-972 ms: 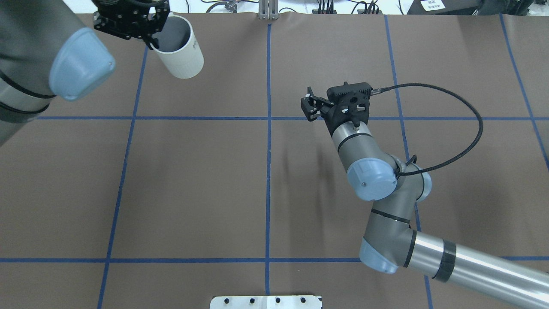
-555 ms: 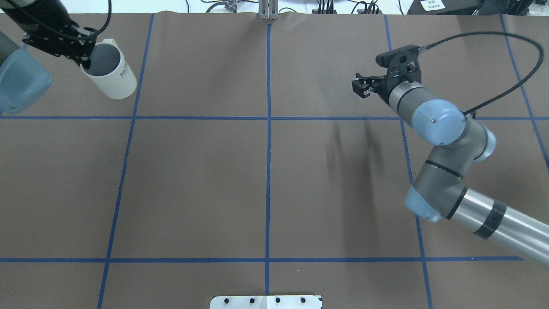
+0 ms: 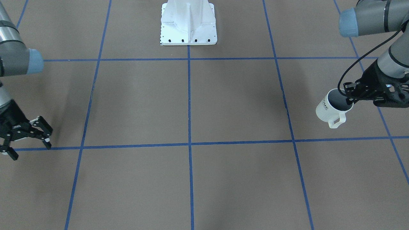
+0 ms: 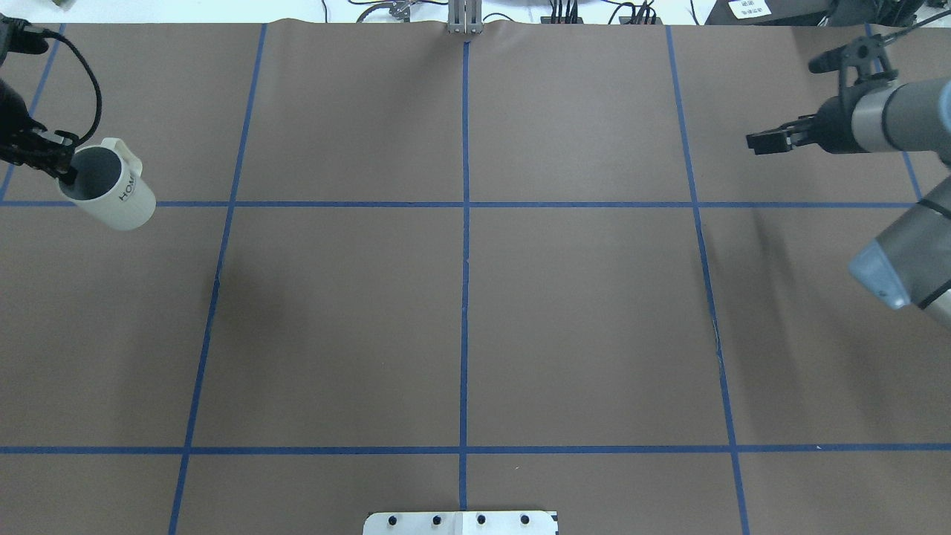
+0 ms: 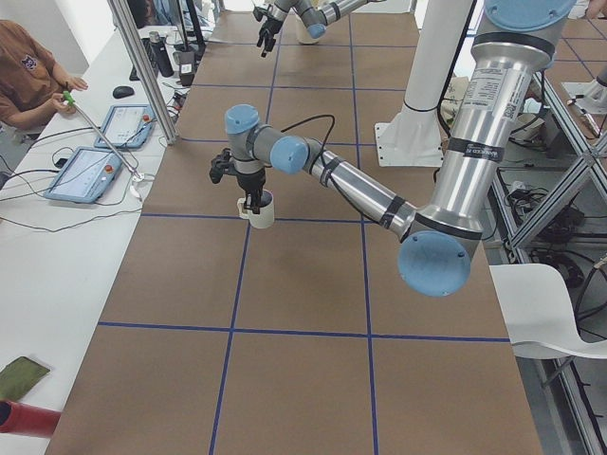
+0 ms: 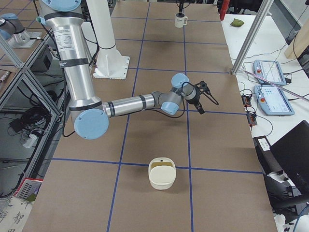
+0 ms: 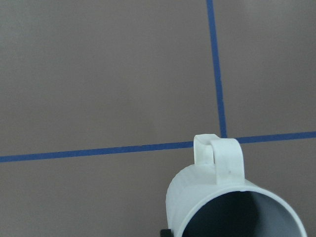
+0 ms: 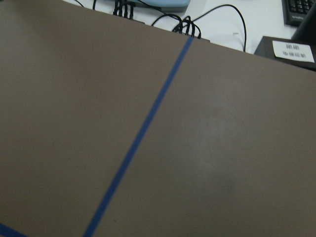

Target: Left arm hands cup to right arm to dump lemon

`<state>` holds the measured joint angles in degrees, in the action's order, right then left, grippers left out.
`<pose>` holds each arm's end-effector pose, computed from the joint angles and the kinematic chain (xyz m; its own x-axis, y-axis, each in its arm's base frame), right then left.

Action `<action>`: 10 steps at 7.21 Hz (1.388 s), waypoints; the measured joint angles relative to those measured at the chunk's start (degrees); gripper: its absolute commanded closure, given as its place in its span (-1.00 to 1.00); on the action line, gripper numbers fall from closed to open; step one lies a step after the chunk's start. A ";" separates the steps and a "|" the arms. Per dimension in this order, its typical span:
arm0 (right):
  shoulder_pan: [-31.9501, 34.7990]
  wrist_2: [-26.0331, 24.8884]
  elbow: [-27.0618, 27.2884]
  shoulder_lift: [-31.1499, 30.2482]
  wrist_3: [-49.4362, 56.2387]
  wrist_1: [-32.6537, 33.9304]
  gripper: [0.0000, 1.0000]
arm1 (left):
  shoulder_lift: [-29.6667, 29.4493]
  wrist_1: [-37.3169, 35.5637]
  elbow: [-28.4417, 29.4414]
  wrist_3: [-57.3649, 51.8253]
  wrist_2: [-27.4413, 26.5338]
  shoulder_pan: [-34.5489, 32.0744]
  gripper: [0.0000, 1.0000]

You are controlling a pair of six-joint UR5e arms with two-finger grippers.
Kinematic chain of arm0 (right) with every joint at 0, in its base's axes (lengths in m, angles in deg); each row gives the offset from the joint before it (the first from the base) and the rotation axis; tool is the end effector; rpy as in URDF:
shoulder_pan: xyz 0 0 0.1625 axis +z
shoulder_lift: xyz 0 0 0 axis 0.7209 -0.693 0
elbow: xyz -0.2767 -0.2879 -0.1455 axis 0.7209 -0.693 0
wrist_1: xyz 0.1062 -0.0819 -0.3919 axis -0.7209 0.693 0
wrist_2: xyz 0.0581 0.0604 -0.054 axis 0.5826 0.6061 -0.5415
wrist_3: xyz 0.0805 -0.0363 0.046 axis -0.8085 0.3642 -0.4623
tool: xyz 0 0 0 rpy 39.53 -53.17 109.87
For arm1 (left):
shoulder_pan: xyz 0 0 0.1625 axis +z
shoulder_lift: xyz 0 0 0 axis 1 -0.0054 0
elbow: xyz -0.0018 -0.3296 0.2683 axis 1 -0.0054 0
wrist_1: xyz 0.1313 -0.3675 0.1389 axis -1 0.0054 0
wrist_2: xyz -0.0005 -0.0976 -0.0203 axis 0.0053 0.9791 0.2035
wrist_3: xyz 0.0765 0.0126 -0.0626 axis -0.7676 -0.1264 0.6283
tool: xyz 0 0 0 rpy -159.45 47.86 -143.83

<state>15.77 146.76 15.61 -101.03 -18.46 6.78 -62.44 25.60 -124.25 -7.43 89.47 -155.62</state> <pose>-0.1942 -0.5628 0.5072 0.7024 -0.3616 0.6131 -0.1016 0.8016 0.5891 0.1619 -0.5343 0.4353 0.7191 0.1026 -0.6872 -0.0819 0.9947 0.0628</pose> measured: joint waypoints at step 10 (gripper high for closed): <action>13.36 23.64 1.11 -12.15 12.13 1.99 -1.00 | 13.52 21.99 5.12 6.22 2.64 0.86 1.00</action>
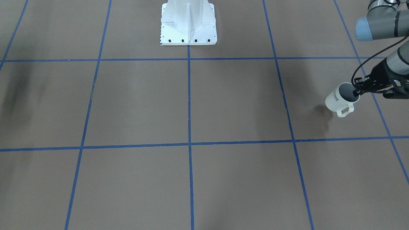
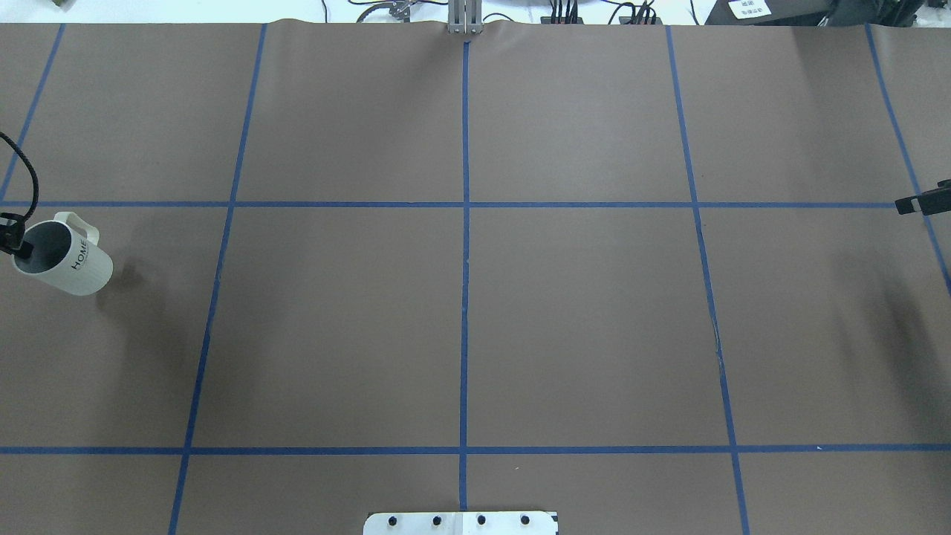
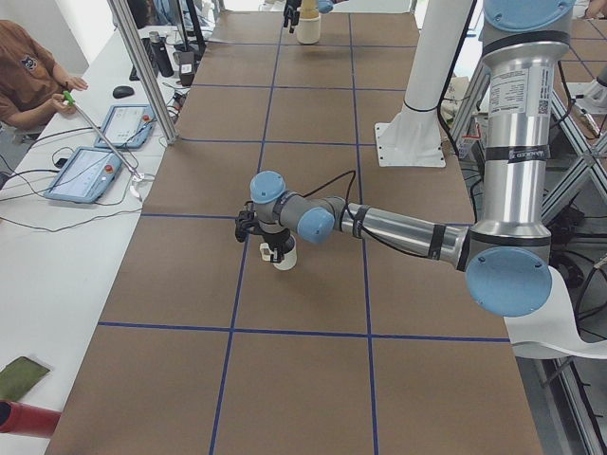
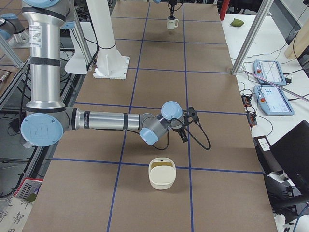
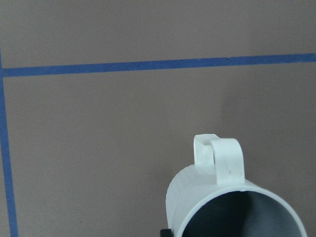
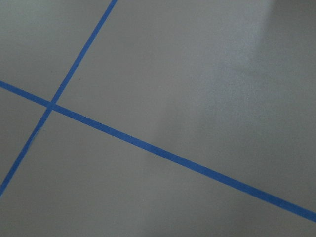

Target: Left arm hands cup to right arm to dump lemon

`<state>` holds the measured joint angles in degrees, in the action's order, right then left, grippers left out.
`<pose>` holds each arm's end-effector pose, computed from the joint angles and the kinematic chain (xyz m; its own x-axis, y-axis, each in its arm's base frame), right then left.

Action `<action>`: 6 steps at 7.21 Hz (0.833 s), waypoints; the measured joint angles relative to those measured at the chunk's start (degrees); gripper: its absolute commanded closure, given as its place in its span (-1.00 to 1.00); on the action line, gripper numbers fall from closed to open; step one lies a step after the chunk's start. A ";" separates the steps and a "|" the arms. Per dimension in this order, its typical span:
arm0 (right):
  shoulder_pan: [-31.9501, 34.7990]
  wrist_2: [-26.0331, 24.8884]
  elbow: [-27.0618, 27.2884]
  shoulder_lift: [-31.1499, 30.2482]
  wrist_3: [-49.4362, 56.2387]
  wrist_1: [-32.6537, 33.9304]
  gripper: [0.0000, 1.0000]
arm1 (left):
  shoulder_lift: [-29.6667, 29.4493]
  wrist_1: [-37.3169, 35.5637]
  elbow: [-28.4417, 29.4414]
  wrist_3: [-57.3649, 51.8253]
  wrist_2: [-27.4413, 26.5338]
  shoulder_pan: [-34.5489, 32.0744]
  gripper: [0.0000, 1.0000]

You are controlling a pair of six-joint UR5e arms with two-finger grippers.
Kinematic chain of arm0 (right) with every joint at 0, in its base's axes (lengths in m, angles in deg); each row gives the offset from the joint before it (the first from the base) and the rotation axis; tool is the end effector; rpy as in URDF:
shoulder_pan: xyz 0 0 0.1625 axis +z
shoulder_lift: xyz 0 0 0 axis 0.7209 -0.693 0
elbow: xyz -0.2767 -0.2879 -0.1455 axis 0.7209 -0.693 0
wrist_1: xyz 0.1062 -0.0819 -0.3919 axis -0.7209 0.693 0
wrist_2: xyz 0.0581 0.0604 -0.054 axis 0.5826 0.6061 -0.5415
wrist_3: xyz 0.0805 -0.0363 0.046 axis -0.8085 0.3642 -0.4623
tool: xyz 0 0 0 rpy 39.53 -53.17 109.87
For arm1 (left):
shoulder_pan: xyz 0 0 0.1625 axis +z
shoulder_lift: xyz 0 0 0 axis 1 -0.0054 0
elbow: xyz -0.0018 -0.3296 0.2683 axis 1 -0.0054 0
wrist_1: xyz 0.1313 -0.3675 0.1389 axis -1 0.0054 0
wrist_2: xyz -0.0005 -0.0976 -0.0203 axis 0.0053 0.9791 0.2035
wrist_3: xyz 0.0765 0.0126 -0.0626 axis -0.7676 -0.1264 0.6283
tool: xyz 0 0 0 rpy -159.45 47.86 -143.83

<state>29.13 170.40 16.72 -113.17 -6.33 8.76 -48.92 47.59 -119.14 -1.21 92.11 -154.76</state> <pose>-0.0655 -0.4865 0.6001 0.5668 -0.3859 0.7279 0.0101 0.8867 0.4623 0.1480 -0.4764 0.5545 0.6782 0.0424 -0.7336 -0.0355 0.9991 0.0249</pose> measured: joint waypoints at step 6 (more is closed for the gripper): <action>-0.05 0.25 -0.01 -1.29 2.86 0.37 -1.00 | 1.14 1.96 0.13 2.10 -0.44 3.04 1.00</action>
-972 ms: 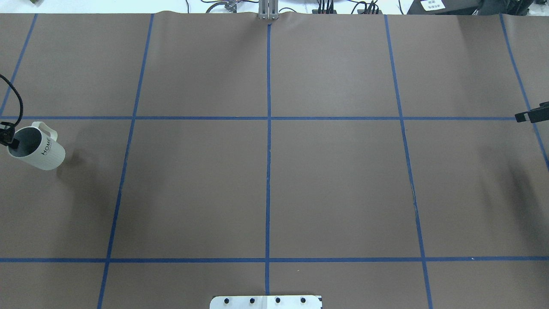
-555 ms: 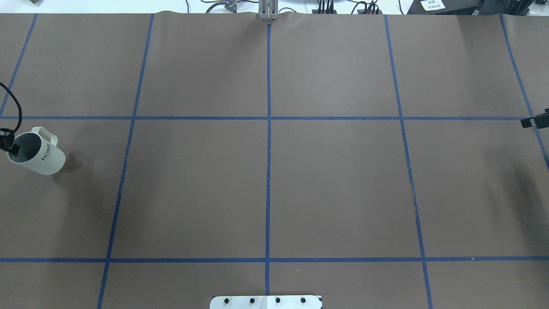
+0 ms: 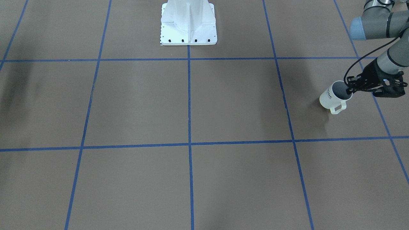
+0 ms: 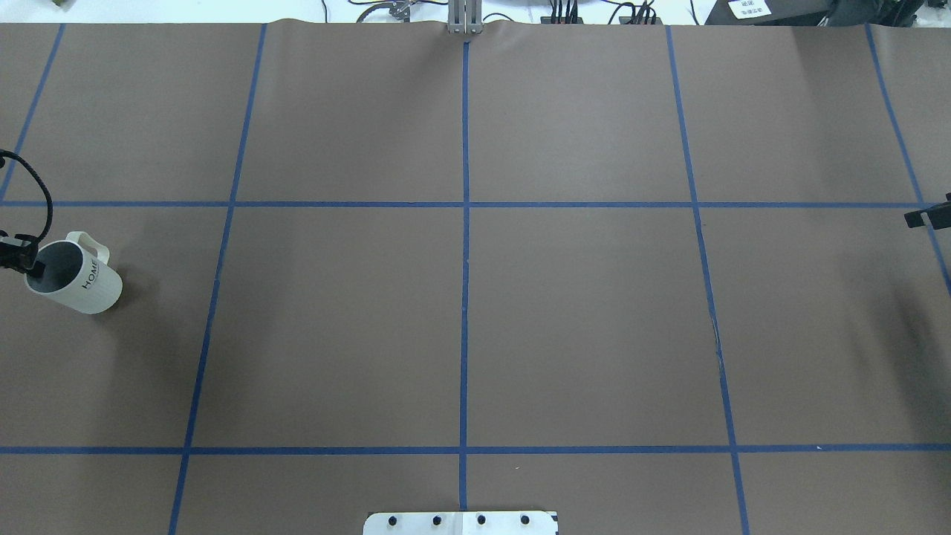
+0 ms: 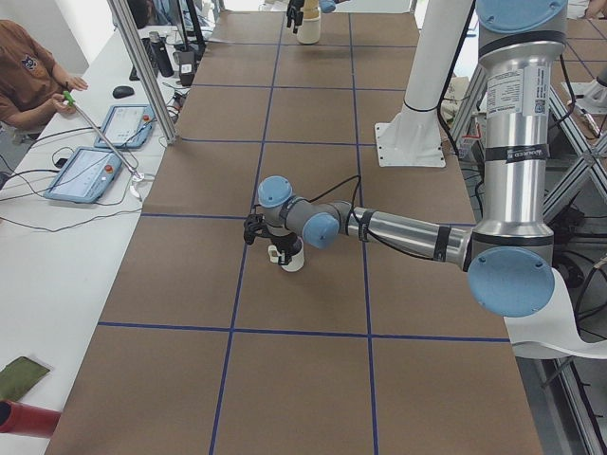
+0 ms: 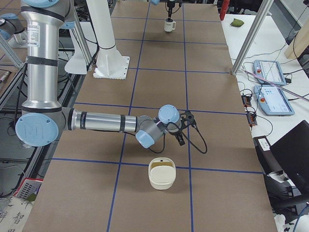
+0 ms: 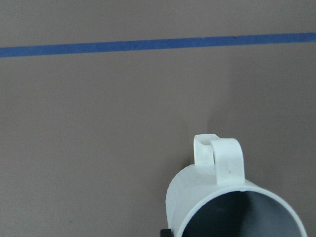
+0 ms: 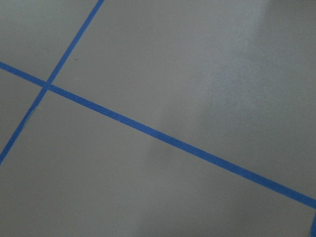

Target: Left arm hands cup to right arm to dump lemon

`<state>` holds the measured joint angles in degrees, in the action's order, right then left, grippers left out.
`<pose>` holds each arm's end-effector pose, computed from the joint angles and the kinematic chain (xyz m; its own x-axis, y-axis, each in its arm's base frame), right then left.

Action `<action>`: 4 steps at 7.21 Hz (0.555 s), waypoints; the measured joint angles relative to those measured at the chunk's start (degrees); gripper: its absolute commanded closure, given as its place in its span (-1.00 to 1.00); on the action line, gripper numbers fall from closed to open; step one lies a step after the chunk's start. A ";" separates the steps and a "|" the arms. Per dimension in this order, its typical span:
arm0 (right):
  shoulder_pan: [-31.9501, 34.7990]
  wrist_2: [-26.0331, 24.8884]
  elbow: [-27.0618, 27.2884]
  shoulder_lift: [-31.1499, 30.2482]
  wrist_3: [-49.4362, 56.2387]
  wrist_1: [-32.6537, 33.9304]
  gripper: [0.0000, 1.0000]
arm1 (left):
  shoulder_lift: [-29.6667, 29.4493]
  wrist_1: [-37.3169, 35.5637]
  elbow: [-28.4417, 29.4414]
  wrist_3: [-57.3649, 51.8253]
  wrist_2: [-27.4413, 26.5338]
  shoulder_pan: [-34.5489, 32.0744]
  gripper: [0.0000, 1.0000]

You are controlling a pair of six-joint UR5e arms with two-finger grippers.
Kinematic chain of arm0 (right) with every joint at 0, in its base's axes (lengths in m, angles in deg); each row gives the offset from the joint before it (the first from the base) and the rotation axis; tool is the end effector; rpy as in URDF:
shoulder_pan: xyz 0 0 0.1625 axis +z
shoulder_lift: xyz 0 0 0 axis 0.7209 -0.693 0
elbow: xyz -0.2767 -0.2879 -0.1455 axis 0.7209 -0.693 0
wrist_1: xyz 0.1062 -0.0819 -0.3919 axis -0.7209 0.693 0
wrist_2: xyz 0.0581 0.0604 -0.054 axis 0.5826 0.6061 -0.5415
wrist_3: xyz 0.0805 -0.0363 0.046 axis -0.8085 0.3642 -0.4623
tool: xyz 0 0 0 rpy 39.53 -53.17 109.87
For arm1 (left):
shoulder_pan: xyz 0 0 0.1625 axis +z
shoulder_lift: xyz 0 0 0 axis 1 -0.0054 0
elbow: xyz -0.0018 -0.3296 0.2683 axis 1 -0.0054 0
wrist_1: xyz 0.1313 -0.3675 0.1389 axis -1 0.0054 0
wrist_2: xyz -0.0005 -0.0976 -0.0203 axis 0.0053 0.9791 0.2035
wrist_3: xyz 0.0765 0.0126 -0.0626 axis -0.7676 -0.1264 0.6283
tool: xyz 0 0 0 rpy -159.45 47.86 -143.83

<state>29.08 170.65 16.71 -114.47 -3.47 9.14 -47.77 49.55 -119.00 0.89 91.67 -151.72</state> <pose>-0.0636 -0.4766 0.6117 0.5671 -0.4110 0.7138 0.0437 0.8804 0.4722 0.1694 -0.4622 0.5619 0.6785 0.0496 -0.7330 -0.0605 0.9981 0.0115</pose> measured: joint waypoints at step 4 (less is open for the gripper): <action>-0.22 0.00 -0.02 0.16 0.06 0.62 -1.00 | -0.01 0.00 0.40 0.20 -0.02 0.85 -1.00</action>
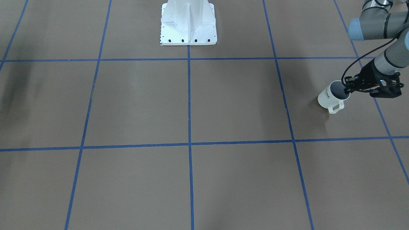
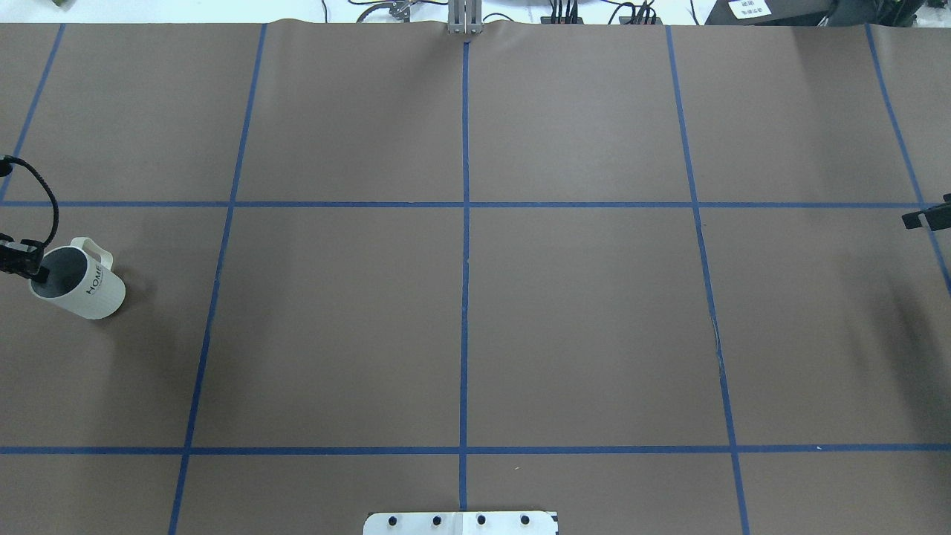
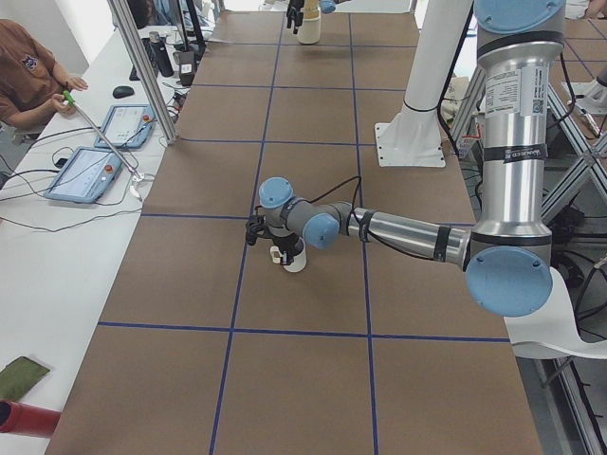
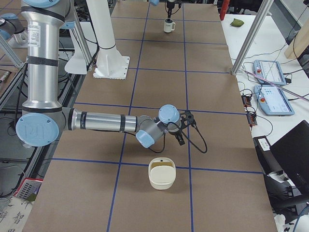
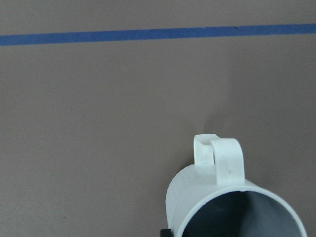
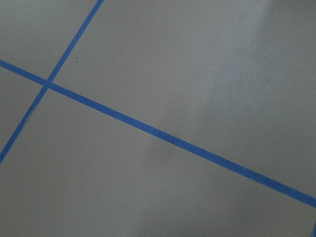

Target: Left arm hands cup to right arm to dump lemon

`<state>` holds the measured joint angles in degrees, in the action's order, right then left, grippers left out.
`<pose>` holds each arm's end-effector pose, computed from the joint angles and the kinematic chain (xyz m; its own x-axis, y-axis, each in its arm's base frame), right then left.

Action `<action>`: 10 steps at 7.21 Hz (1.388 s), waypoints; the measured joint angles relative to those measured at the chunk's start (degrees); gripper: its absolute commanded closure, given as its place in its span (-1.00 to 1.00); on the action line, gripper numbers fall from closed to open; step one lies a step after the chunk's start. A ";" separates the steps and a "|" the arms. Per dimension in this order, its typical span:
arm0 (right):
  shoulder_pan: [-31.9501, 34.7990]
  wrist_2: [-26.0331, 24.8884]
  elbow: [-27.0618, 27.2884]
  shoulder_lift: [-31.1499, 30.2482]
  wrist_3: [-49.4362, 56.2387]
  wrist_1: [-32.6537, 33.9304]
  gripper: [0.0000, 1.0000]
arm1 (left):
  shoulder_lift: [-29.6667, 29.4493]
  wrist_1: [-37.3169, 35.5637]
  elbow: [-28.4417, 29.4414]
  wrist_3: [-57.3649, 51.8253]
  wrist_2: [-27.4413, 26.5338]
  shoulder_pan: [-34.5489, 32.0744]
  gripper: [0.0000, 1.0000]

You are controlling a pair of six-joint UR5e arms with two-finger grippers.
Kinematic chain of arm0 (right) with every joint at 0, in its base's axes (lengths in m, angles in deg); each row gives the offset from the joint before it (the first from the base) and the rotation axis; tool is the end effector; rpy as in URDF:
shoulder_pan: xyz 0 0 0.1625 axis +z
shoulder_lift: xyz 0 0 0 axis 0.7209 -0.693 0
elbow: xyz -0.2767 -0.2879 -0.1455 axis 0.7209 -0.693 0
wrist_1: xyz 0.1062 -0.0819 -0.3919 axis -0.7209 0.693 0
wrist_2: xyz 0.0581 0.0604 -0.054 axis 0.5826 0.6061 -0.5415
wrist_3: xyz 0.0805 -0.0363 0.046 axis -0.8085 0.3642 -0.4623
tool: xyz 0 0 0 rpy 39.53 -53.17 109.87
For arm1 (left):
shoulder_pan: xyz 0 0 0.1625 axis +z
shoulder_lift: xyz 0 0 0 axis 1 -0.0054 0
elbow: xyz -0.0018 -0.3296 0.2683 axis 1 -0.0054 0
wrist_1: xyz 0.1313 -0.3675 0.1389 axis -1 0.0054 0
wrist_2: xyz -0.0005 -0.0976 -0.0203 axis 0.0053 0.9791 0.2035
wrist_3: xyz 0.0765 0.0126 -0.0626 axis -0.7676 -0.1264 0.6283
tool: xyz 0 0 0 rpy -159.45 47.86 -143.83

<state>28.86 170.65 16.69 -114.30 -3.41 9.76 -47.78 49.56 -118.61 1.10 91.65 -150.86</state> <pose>-0.0658 -0.4777 0.6117 0.5670 -0.4084 0.7153 0.0487 0.8835 0.4658 0.1764 -0.4598 0.5653 0.6804 0.0520 -0.7310 -0.0729 0.9973 0.0031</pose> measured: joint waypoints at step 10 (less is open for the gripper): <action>12.25 0.03 12.08 -1.99 26.07 35.88 -1.00 | -3.16 -13.21 4.39 -26.90 5.05 -20.83 -1.00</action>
<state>41.11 170.68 28.77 -116.30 22.66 45.64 -50.94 36.35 -114.21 -25.81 96.70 -171.70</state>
